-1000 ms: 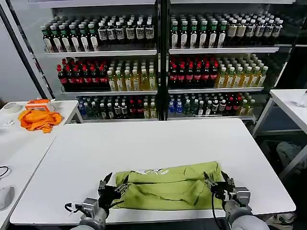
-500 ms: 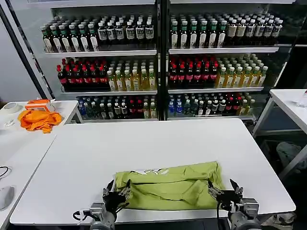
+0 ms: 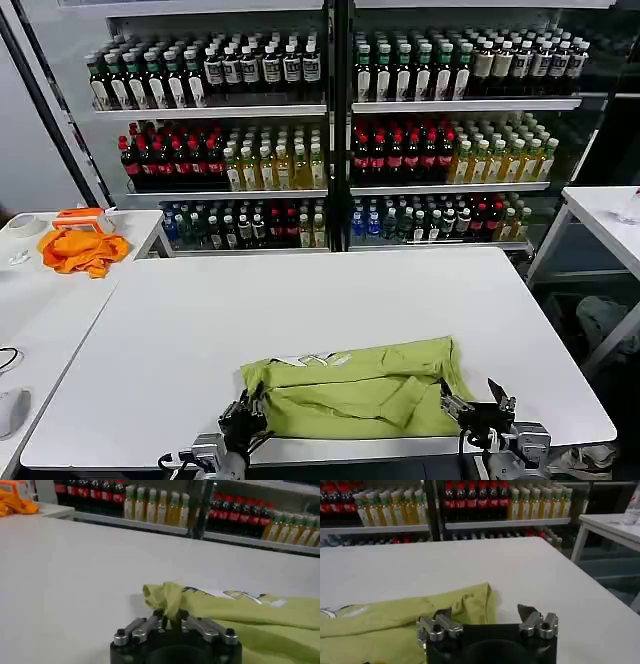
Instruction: Fold and organize the clothes.
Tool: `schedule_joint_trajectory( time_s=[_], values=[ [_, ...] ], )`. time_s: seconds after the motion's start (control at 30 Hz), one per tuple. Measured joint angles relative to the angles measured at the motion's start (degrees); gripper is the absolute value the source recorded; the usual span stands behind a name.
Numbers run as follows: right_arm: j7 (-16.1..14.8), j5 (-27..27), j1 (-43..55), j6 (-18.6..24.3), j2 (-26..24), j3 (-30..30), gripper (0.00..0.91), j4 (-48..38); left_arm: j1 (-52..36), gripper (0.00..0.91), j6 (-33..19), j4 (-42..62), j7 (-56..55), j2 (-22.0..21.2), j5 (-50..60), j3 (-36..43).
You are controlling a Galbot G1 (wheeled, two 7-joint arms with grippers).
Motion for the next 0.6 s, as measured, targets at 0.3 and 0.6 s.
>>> schedule_joint_trajectory(
  time_s=[0.3,0.6],
  values=[
    [0.1,0.3,0.5,-0.1,-0.1,0.4,0.907,0.3,1.6,0.02,0.9,-2.1,0.5,2.0,-3.8,-4.6],
    [-0.2,0.9,1.5,-0.2,-0.8,0.8,0.907,0.1,3.5,0.02,2.5,-4.9,0.7,7.7,-10.7,-16.9]
  ],
)
